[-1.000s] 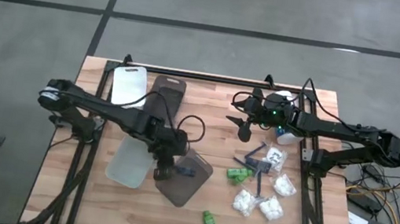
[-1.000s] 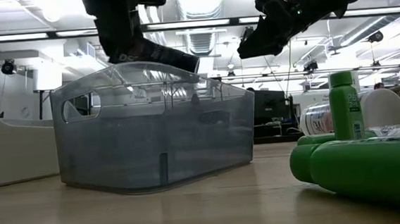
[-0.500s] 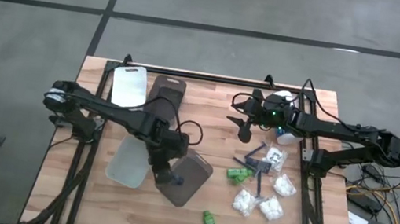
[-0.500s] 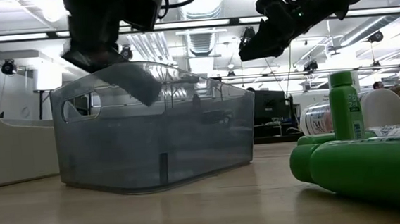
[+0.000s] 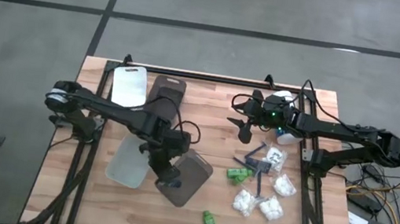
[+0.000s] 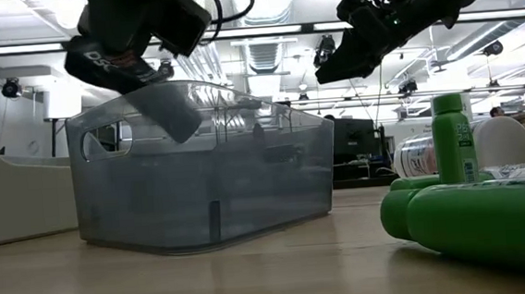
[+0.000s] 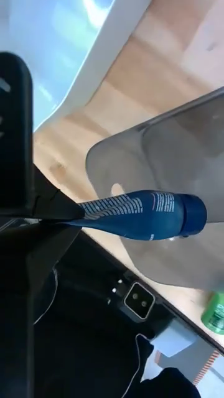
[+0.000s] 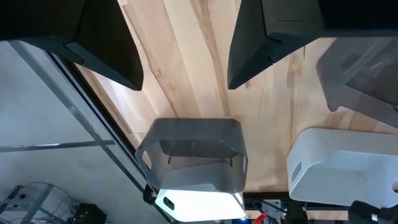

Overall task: Pick & Place Travel size toiletries
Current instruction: Put the top blue shave cream into the bottom black transparent bin, then put the blue shave cream into the bottom black transparent bin

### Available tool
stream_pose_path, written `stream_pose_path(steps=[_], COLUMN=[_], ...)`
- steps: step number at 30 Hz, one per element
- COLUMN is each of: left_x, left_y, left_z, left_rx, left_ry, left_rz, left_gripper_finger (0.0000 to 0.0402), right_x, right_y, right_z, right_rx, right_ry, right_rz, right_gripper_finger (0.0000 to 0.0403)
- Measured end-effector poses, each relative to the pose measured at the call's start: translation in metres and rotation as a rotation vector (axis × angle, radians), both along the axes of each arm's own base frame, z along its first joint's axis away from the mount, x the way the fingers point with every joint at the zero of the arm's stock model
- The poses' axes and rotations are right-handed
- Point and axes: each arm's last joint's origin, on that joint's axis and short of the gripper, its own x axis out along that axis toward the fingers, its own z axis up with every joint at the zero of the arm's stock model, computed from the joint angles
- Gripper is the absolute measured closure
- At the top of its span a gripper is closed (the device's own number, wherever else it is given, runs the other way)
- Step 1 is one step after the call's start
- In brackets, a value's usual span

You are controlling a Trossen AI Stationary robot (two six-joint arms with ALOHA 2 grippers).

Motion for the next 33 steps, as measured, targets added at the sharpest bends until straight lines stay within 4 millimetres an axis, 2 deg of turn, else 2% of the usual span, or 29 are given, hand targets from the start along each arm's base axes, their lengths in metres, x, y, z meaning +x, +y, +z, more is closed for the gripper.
stream_pose_path(steps=[10, 17, 22, 33], left_x=[0.011, 0.011, 0.010, 0.000], left_y=[-0.005, -0.001, 0.000, 0.012], left_z=[-0.029, -0.027, -0.026, -0.028], left_rx=[-0.119, -0.122, -0.117, -0.070], left_ry=[0.149, 0.138, 0.139, 0.213], left_rz=[-0.026, -0.020, -0.024, -0.036], left_gripper_finger=[0.0390, 0.0390, 0.0387, 0.0334], right_x=[0.000, 0.000, 0.000, 0.000], right_y=[0.000, 0.000, 0.000, 0.000], right_z=[0.000, 0.000, 0.000, 0.000], right_rx=[-0.013, -0.016, -0.016, -0.017], right_ry=[0.003, 0.004, 0.004, 0.004], right_rz=[0.006, 0.008, 0.008, 0.008], right_gripper_finger=[0.0147, 0.0140, 0.0151, 0.0185])
